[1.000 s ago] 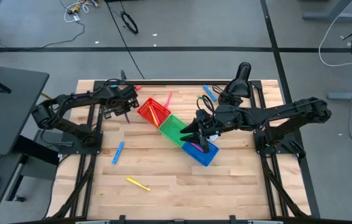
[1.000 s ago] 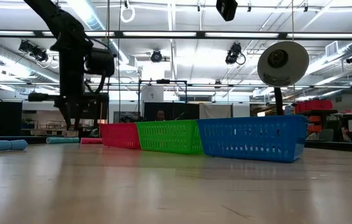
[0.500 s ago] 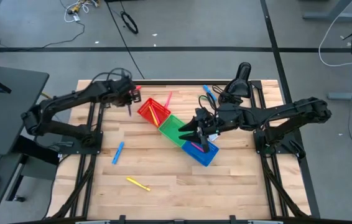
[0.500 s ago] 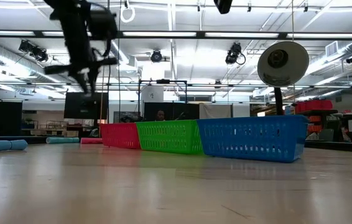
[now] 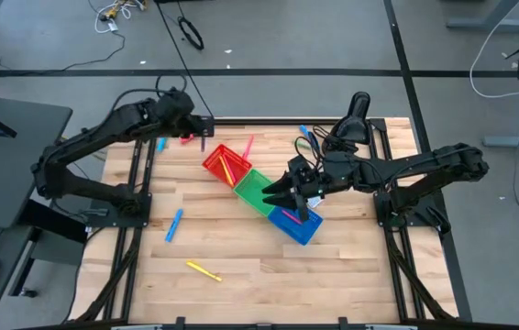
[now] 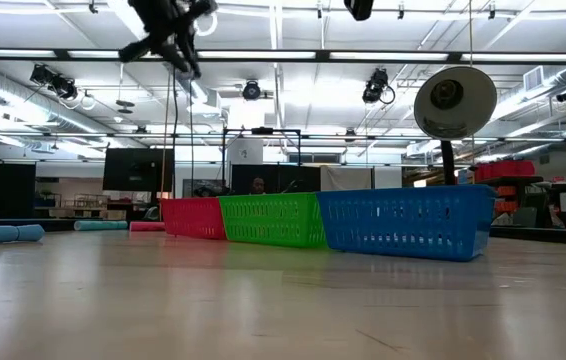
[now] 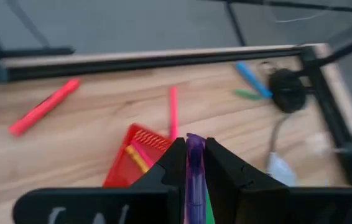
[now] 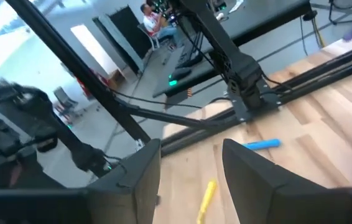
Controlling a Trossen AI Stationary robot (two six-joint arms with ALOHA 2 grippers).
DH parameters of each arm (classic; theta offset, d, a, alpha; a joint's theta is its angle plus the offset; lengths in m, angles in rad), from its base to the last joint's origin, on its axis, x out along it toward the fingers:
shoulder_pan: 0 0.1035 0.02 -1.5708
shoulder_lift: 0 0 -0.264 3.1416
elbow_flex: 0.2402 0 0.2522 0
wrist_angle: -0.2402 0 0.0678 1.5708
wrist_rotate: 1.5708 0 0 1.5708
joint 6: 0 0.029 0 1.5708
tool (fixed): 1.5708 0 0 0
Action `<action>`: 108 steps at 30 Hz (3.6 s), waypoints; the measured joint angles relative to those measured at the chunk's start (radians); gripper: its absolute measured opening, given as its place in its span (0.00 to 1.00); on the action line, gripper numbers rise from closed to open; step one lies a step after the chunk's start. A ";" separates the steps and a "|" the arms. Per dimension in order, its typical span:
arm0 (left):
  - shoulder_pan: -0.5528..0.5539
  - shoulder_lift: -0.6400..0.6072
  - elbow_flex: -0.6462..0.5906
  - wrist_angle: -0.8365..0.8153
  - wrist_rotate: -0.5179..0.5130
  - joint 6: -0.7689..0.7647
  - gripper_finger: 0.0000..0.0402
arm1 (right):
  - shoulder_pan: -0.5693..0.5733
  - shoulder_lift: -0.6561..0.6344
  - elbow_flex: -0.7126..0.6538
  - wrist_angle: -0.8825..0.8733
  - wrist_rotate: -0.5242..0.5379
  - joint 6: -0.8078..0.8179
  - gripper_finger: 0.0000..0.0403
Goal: Pick & Place Markers
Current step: Put the purple pen into the blue bin
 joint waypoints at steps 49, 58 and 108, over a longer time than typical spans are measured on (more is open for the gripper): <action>-0.599 0.054 0.310 0.610 -0.219 0.499 0.10 | -0.013 0.000 0.261 -0.054 0.016 -0.244 0.57; -0.596 0.140 0.309 0.803 -0.111 0.541 0.09 | -0.013 0.000 0.437 -0.288 0.035 -0.350 0.55; -0.594 0.224 0.310 0.878 0.073 0.441 0.21 | 0.003 -0.008 0.444 -0.325 0.018 -0.448 0.04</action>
